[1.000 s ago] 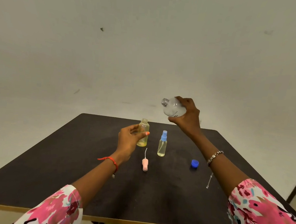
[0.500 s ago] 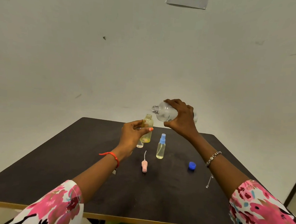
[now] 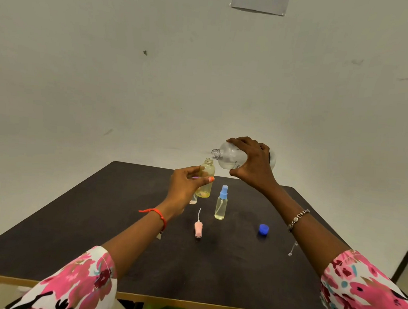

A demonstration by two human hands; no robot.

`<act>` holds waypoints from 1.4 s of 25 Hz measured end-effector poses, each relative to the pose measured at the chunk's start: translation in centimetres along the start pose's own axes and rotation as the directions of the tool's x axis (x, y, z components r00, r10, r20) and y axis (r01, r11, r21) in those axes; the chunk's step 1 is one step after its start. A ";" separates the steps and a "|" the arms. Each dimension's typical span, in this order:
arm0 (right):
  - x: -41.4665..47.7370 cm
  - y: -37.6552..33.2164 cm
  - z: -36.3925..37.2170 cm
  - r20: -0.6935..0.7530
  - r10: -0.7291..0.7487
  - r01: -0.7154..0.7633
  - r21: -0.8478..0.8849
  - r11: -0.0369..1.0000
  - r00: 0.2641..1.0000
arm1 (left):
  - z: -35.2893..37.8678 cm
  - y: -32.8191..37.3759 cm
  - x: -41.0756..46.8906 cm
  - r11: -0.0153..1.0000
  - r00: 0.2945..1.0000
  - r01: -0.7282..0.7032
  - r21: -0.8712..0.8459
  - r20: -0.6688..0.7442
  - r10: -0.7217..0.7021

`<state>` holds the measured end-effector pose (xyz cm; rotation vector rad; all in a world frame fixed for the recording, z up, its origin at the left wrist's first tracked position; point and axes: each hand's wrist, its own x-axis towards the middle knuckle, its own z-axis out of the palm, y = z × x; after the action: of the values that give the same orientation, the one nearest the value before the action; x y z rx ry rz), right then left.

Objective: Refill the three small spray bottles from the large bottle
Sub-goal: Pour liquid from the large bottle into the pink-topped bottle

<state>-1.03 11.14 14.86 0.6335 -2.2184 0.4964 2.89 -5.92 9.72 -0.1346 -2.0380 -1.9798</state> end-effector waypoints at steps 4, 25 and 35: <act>-0.1 0.0 -0.2 -0.004 -0.027 0.027 -0.006 1.000 1.000 | -0.1 0.0 -0.1 1.000 1.000 0.002 0.007 0.004 -0.002; 0.1 -0.6 -0.6 -0.024 -0.093 0.092 -0.034 0.995 0.995 | -0.1 0.3 -0.5 1.000 1.000 0.006 -0.004 0.002 -0.006; 0.1 -0.6 -0.5 -0.001 -0.088 0.088 -0.029 0.996 0.996 | -0.2 0.2 -0.7 1.000 1.000 0.011 -0.018 0.008 -0.011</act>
<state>-0.45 10.85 15.30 0.7116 -2.1811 0.4187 3.64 -6.05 9.77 -0.1358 -2.0309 -2.0076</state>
